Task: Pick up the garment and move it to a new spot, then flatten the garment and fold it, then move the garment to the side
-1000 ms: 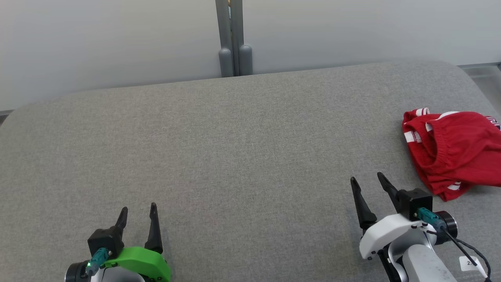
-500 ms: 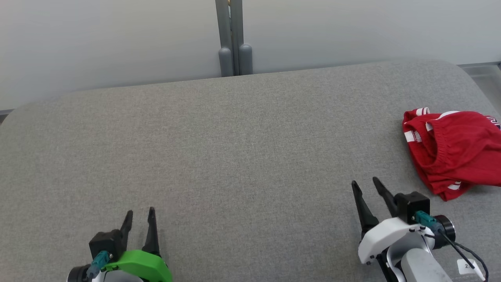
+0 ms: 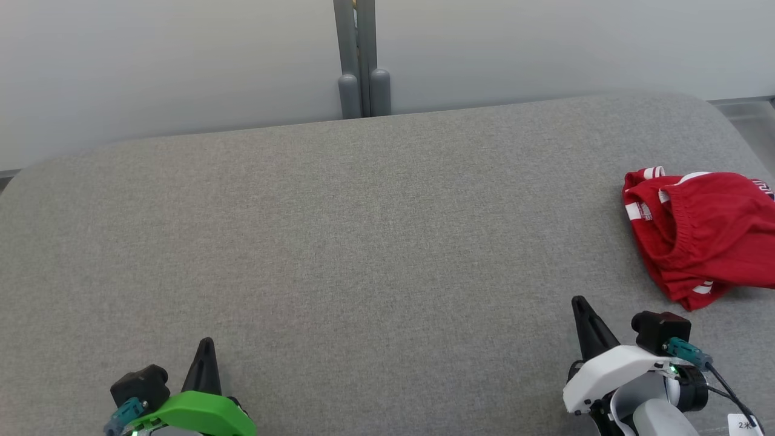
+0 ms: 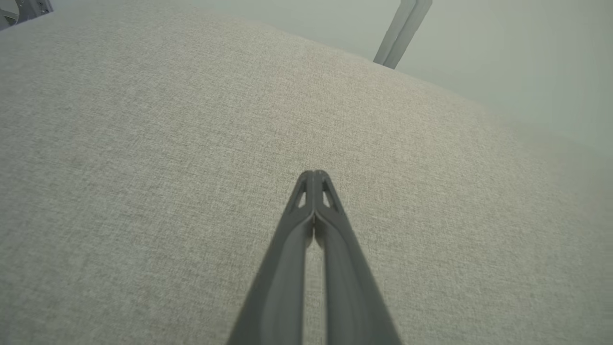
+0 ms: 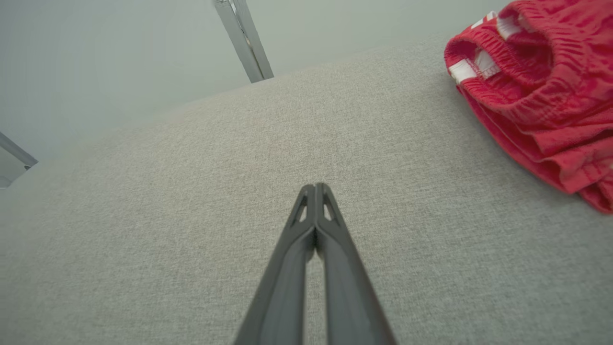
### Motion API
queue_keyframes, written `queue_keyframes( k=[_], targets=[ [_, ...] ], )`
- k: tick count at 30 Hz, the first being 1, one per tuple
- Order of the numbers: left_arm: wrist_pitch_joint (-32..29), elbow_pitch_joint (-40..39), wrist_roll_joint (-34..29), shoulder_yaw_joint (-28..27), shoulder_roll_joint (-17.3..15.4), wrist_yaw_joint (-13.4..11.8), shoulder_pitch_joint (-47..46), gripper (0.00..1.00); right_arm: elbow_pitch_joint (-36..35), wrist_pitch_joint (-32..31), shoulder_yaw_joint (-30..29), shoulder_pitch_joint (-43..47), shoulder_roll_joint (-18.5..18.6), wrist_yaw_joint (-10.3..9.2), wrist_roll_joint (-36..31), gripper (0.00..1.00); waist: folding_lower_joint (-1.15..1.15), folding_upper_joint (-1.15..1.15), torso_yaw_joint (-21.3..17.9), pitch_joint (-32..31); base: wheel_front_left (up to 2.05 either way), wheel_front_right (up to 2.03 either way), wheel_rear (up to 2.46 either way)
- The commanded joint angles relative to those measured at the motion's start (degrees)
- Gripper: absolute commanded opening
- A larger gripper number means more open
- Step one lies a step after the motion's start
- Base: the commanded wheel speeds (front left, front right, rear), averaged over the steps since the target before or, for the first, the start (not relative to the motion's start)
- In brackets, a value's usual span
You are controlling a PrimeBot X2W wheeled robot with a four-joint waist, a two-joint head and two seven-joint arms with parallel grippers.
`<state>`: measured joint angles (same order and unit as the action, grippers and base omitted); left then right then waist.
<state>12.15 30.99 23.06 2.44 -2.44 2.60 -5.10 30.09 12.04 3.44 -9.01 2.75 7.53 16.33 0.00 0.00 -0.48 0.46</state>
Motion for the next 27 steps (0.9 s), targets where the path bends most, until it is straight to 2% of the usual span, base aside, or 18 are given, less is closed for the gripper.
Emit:
queue_keyframes(
  k=[1, 9, 27],
  targets=[
    [-0.49, -1.56, 2.63, -0.48, -0.15, 0.52, -0.93, 0.0, -1.56, -0.52, -0.47, -0.82, 0.19, -0.01, 2.82, 0.0, 0.0, 0.0, 0.01, 0.0, 0.0, 0.0, 0.0],
    [-2.67, -3.66, 11.14, -1.49, -0.2, 1.11, -0.91, 0.0, -3.5, -2.68, -1.52, -0.37, 0.19, -0.01, 12.17, 0.0, 0.0, 0.0, 0.05, -0.02, 0.0, 0.0, 0.0],
    [-6.68, -7.01, 25.71, -3.48, -0.3, 2.08, -1.17, 0.0, -6.57, -6.61, -3.55, 0.23, 0.2, -0.02, 28.16, 0.0, 0.0, 0.0, 0.12, -0.06, 0.0, 0.0, 0.0]
  ],
)
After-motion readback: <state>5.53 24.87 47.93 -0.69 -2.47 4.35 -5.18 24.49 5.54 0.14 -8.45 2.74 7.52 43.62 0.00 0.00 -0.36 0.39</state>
